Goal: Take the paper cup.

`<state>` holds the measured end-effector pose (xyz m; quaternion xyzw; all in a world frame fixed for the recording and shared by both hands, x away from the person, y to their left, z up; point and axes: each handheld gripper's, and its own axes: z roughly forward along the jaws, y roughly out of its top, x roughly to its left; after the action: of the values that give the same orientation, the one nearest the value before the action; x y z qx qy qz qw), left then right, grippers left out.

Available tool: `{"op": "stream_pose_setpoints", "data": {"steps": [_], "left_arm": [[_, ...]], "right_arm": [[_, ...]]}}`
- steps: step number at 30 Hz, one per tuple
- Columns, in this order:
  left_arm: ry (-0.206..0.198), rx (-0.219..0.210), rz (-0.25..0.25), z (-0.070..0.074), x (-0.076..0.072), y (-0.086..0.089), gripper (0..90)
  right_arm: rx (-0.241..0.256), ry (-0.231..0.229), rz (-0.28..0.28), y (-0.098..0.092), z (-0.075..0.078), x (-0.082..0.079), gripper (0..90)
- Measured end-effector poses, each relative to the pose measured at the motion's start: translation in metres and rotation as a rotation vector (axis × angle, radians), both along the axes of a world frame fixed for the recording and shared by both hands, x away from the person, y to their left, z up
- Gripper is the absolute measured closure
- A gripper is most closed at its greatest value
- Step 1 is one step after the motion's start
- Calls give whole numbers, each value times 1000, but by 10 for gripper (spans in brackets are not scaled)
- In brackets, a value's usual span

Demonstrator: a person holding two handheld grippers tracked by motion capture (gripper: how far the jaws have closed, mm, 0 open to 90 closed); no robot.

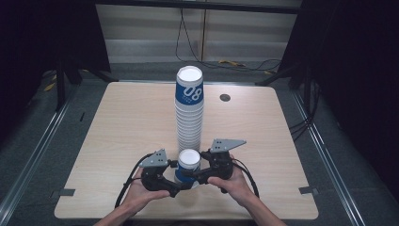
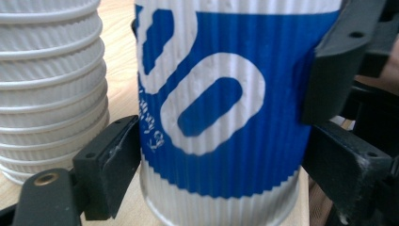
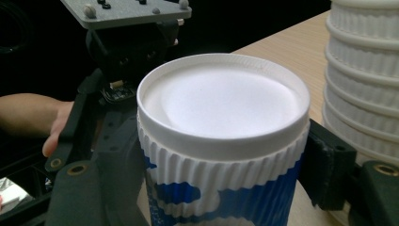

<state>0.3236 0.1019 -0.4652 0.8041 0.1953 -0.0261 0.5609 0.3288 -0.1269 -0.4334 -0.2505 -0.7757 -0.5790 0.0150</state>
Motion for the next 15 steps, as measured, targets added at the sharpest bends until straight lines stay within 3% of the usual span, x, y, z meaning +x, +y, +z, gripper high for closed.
{"op": "stream_pose_setpoints", "data": {"steps": [15], "left_arm": [[-2, 7, 6, -1, 2, 2, 176]], "right_arm": [[14, -1, -17, 6, -2, -1, 270]]}}
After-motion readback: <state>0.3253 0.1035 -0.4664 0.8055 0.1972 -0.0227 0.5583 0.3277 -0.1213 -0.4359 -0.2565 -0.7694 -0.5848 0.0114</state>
